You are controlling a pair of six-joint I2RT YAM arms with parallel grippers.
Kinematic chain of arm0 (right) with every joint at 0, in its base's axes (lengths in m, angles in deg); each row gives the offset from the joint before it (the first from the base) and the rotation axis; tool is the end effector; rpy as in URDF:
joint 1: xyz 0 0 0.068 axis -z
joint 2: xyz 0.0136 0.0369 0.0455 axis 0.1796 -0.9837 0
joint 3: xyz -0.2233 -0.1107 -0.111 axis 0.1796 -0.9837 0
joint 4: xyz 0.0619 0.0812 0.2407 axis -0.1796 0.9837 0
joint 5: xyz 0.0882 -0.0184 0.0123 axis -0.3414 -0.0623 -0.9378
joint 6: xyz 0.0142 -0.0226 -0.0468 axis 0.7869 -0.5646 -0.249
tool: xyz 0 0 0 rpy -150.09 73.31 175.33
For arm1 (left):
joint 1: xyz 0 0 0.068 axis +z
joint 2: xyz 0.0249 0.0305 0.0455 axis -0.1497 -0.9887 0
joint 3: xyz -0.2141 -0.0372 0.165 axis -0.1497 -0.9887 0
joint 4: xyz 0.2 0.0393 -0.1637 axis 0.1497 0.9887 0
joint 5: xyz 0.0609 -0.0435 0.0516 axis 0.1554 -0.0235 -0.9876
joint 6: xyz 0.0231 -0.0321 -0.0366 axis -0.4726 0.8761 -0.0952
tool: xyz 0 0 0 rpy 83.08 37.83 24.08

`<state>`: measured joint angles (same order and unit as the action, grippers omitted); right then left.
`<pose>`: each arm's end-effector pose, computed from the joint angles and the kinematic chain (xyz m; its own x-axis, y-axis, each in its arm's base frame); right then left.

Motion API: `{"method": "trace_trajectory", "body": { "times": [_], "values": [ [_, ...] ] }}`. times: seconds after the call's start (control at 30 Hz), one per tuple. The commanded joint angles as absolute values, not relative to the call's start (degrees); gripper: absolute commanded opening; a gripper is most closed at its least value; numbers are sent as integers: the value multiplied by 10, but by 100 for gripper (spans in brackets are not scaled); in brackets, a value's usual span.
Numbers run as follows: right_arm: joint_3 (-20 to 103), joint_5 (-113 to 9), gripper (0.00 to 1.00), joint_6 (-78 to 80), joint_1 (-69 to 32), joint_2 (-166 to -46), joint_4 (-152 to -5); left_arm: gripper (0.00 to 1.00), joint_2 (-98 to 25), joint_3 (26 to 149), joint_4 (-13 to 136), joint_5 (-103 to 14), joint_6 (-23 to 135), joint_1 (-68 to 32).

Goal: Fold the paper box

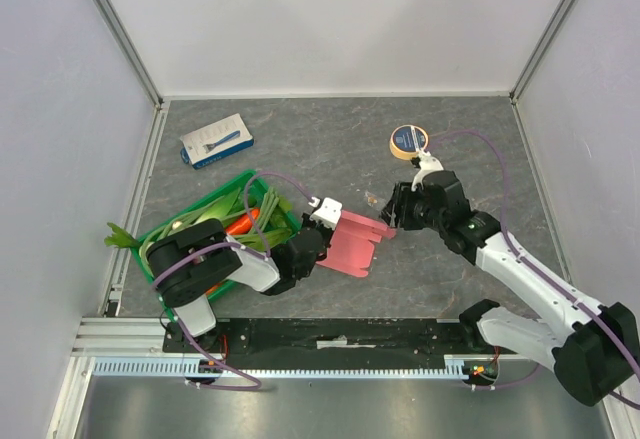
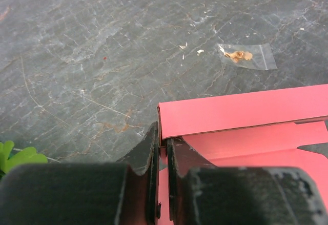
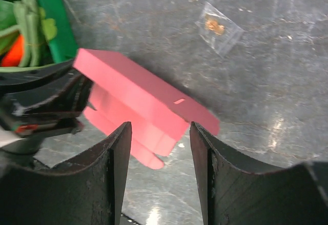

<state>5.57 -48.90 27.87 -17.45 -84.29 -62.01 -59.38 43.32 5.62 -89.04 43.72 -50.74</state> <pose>0.1968 0.1070 0.2480 -0.7336 0.2404 -0.6357 -0.1380 0.8631 0.4857 0.1691 -0.2442 0.1421 -0.1043 0.2045 -0.9733 0.4003 0.9045 0.1472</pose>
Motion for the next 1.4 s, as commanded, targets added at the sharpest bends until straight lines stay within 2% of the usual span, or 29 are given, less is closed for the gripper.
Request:
{"method": "trace_trajectory", "body": {
  "times": [0.0,0.2,0.8,1.13,1.37],
  "values": [
    [109,-473,57,326,-200,-851,-582,3,-607,433,-11,-940,389,-512],
    [97,-501,54,415,-223,-869,-609,2,-631,434,-35,-954,385,-519],
    [46,-476,53,428,-224,-925,-673,2,-649,419,-66,-952,401,-526],
    [11,-472,52,444,-222,-918,-779,2,-633,411,-47,-928,441,-526],
    [-46,-510,50,515,-202,-890,-898,2,-607,403,-22,-909,497,-527]
  ]
}}
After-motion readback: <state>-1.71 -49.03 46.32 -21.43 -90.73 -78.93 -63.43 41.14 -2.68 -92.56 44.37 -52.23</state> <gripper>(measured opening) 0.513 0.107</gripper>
